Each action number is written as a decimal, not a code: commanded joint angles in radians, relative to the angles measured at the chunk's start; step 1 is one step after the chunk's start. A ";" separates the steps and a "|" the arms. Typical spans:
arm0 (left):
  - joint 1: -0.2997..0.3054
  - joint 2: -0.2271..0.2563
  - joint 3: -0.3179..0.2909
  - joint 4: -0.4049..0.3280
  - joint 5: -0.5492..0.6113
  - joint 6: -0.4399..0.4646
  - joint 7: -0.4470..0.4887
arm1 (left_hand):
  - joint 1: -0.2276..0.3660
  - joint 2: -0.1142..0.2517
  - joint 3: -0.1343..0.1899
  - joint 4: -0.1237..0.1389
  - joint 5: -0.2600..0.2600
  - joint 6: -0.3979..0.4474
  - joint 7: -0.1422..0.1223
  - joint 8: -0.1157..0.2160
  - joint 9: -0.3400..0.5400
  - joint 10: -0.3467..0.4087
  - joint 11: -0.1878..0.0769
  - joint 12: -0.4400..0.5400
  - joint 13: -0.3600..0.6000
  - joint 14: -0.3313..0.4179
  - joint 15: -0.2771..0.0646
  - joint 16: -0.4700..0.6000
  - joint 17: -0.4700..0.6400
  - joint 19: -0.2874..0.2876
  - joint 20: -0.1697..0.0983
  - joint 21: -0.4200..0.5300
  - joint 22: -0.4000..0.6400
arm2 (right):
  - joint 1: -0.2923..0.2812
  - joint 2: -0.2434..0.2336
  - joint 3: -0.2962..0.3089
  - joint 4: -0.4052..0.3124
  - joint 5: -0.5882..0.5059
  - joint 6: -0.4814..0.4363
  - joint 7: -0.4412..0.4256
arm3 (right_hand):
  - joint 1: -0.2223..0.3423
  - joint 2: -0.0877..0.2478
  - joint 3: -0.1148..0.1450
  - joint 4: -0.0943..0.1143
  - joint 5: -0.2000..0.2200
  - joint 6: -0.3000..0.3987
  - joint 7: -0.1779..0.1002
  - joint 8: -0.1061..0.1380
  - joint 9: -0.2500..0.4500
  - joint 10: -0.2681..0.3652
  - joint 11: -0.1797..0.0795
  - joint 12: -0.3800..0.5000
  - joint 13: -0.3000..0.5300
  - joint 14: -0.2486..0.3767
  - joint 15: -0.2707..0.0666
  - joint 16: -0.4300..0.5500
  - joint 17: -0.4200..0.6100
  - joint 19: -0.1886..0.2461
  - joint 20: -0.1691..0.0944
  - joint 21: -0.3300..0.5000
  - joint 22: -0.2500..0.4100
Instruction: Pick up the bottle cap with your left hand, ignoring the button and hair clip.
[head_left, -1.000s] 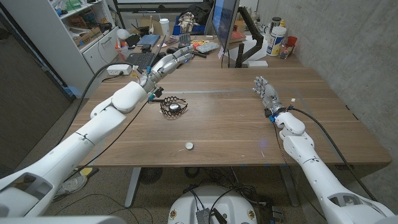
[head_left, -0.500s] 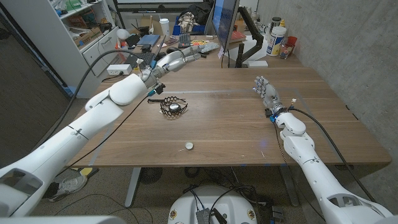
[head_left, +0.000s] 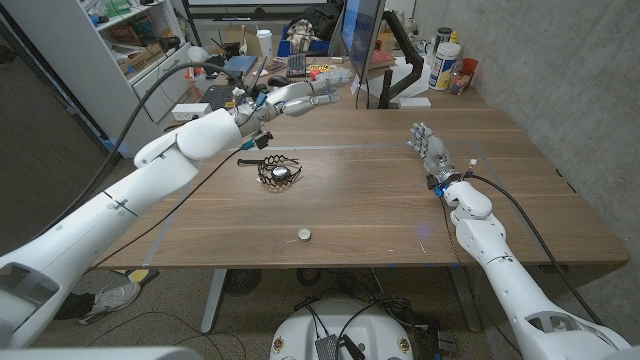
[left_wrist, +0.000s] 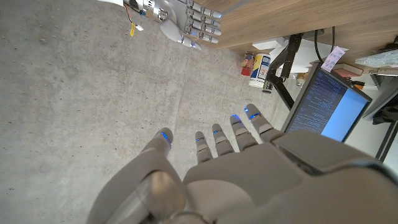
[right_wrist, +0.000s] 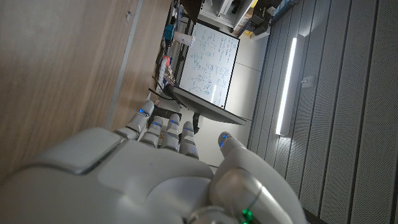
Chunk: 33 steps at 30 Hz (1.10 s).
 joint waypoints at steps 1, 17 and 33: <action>-0.015 0.033 0.013 -0.103 0.070 0.007 -0.071 | 0.002 0.013 0.002 0.003 0.000 -0.007 -0.005 -0.001 0.005 -0.006 -0.001 -0.002 0.004 -0.005 -0.055 -0.002 0.004 -0.010 0.003 -0.002 0.003 | -0.007 0.003 0.009 -0.003 0.002 0.006 0.003 | -0.008 0.049 0.001 -0.005 0.005 0.006 0.004 0.006 0.004 0.009 0.001 0.004 0.004 0.003 -0.018 0.004 0.003 0.004 -0.106 -0.004 0.002; -0.022 0.085 0.001 -0.245 0.143 0.069 -0.174 | 0.014 0.003 0.000 -0.007 -0.001 -0.011 -0.005 0.002 0.007 -0.003 -0.017 0.002 0.005 0.005 -0.063 0.004 0.004 -0.006 0.015 -0.003 0.002 | -0.027 0.004 0.015 -0.026 0.002 0.009 -0.005 | -0.010 0.047 0.000 -0.005 0.005 0.006 0.004 0.006 0.004 0.009 0.002 0.004 0.004 0.004 -0.018 0.005 0.003 0.006 -0.106 -0.007 0.002; 0.067 0.227 -0.119 -0.393 0.130 0.146 -0.217 | 0.079 -0.019 0.012 -0.064 -0.002 -0.010 -0.005 0.010 0.010 -0.009 -0.026 0.003 0.006 0.025 -0.037 0.004 -0.005 0.007 0.037 -0.005 0.000 | -0.040 0.008 -0.001 -0.064 -0.013 0.003 -0.030 | -0.013 0.042 -0.004 -0.005 0.004 0.006 0.006 0.006 0.004 0.009 -0.001 0.003 0.004 0.004 -0.017 0.005 0.004 0.007 -0.106 -0.011 0.002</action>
